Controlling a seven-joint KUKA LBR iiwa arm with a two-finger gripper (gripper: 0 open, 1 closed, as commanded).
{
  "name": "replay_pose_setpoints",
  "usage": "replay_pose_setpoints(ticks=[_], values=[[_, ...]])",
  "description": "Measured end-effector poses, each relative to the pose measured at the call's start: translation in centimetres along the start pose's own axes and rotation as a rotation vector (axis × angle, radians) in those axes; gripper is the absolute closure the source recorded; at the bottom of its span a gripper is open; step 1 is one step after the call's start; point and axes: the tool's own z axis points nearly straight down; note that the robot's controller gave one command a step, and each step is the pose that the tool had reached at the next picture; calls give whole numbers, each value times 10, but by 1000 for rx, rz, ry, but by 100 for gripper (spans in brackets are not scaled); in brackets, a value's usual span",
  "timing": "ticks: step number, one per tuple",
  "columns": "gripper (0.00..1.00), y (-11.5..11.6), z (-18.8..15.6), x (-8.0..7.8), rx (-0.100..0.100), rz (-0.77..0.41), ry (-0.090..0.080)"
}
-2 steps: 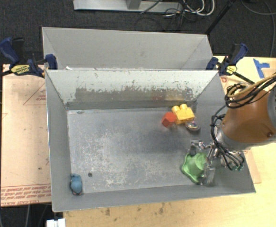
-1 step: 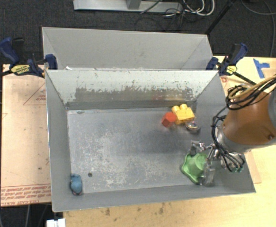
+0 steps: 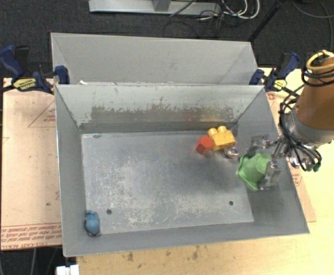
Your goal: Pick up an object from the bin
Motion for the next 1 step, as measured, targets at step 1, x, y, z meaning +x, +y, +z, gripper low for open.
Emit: replay_pose_setpoints(ticks=[1], values=[[100,0,-106,9,0,-22,1]])
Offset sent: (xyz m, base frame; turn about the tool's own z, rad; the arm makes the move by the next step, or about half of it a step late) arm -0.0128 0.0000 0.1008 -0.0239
